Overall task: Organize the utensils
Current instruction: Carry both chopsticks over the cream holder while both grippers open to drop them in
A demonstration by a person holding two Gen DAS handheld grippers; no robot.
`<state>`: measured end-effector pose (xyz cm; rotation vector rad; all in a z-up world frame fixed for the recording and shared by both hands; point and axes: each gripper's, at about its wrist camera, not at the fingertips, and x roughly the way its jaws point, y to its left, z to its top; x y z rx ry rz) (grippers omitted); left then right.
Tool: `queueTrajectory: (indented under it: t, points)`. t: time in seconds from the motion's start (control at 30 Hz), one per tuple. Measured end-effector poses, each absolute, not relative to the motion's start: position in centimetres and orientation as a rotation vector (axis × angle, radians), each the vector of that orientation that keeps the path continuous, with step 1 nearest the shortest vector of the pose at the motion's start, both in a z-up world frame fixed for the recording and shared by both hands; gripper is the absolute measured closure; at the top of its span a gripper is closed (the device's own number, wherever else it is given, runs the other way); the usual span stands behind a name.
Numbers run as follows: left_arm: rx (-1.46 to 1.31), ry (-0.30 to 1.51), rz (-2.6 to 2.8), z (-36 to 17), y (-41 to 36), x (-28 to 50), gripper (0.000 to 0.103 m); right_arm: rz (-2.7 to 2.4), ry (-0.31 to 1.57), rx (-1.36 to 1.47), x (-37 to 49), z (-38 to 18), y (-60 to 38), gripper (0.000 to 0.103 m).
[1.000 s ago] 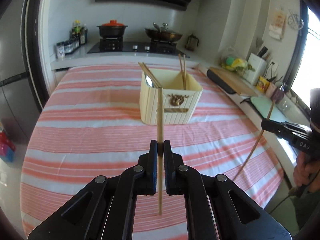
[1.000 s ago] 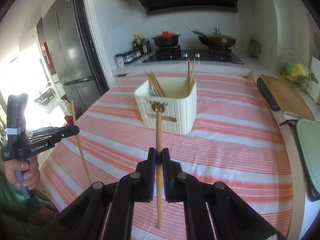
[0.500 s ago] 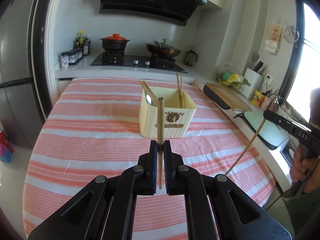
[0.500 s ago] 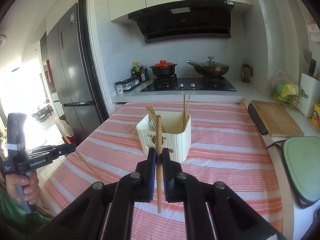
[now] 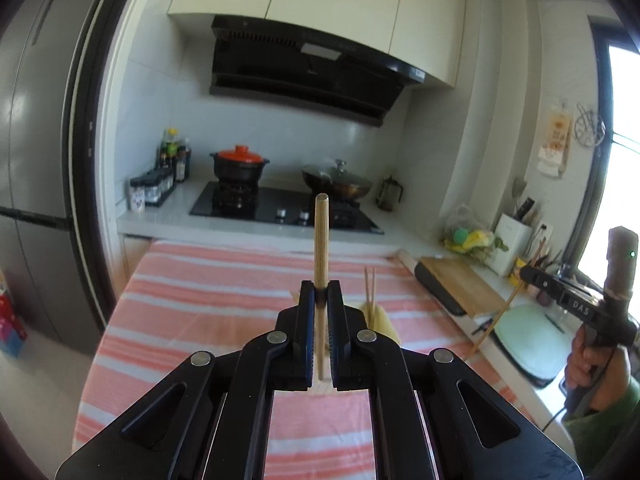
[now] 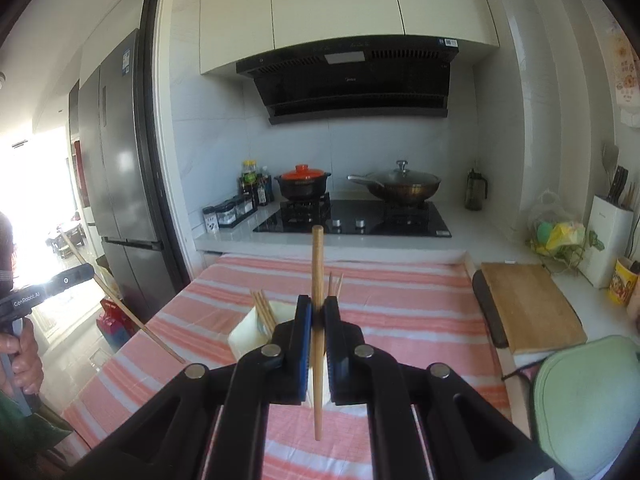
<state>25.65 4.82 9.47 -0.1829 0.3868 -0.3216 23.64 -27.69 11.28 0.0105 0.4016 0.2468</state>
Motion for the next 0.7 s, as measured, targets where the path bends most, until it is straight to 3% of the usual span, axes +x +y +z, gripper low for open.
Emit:
queueTrajectory:
  t: [0.13, 0.33, 0.63, 0.7]
  points:
    - [-0.191, 0.367, -0.299, 10.1, 3.2, 30.7, 0.099, 0.257, 0.325, 0.016, 26.9, 13.6, -26.8, 0.096]
    - [-0.174, 0.514, -0.301, 6.5, 0.0, 37.9, 0.099, 0.308, 0.310, -0.013, 32.3, 12.9, -24.3, 0.096]
    - [-0.074, 0.782, -0.306, -1.3, -3.5, 43.3, 0.098, 0.361, 0.657, -0.043, 42.2, 3.1, -20.6, 0.096]
    - [-0.041, 0.785, -0.275, -2.1, -3.9, 43.3, 0.084, 0.361, 0.711, -0.046, 43.7, 1.1, -20.0, 0.094]
